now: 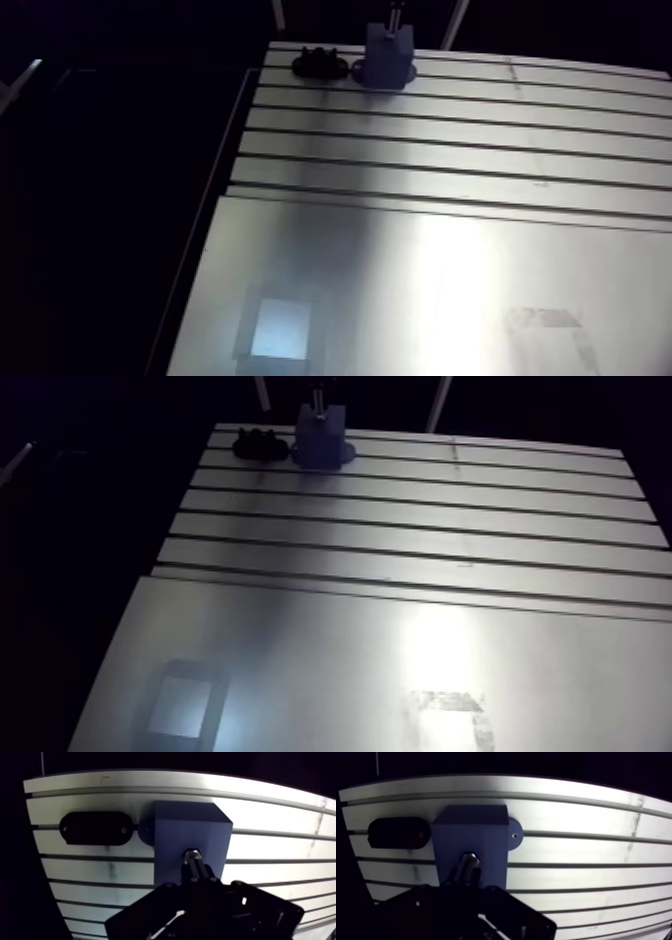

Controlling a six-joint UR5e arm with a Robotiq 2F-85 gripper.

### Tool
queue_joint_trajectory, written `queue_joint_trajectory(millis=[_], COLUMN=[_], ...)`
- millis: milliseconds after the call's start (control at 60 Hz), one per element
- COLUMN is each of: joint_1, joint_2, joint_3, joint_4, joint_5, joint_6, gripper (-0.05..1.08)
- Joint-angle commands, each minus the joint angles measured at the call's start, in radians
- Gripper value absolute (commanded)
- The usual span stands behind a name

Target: Pick up the M10 bolt and insert it into the hex recess until seated.

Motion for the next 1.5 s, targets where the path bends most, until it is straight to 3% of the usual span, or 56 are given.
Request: queue_joint_trajectory(millis=[17, 1500], joint_1=[-0.002, 0.0], joint_2=[0.009, 0.016], joint_3=[-0.007, 0.0], joint_4=[0.0, -0.009], joint_5=[0.0, -0.005], joint_6=[0.0, -0.008], gripper=[1.02, 1.02])
